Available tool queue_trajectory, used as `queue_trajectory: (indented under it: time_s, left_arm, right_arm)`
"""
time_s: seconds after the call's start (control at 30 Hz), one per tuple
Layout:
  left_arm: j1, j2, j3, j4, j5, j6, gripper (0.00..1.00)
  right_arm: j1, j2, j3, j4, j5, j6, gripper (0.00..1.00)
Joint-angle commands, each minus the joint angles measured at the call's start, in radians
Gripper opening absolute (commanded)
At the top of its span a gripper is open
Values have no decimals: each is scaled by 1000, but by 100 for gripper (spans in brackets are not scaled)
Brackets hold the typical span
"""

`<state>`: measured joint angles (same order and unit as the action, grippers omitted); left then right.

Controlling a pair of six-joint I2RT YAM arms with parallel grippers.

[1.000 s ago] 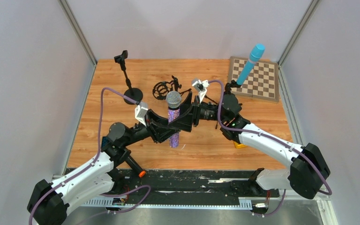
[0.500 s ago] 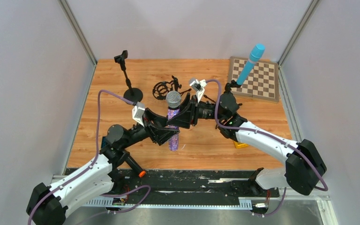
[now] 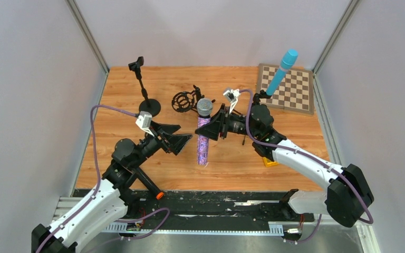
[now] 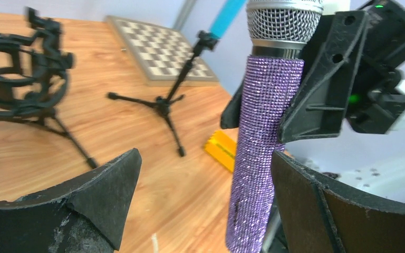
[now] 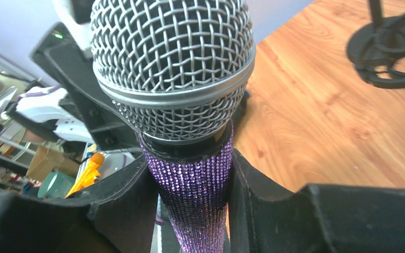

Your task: Attach the microphones to the stand

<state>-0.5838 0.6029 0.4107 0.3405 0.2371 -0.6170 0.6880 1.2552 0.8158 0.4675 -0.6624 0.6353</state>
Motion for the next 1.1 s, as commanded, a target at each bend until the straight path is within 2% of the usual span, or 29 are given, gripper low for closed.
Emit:
queue_trajectory:
  time_s: [0.0,0.17,0.33,0.5,0.6,0.67,0.73,0.8,0.97,1.07]
  left_arm:
    - [22,41,199,-352,-85,205,100]
    - [34,194,398,-675,-100,351,100]
    - [69,277,477,-812,-116,392,100]
    - [206,349,500,-912,-84,339,100]
    - [326,383,478,-922,7,259,100]
    - [464,404,428,-903,100,222,100]
    - [544,407,390,-869,176,191,100]
    - [574,398,371,-846,182,166,100]
    - [578,339,334,-795,41,185,100]
    - [599,276,318,-787,12,197,100]
  right_arm:
    - [-40,-44,2,-16,33,-44,0]
    - [-60,-51,24,-82,52,-114,0]
    - [-71,-54,58,-135,84,-185,0]
    - [-72,-54,66,-82,136,-219,0]
    - [-71,-40,77,-43,169,-247,0]
    - [-72,-24,93,-27,183,-276,0]
    - [-71,-4,114,-5,186,-320,0]
    - [-71,27,147,10,176,-369,0]
    - [-71,121,256,73,119,-436,0]
    - [-71,240,355,163,5,-470,0]
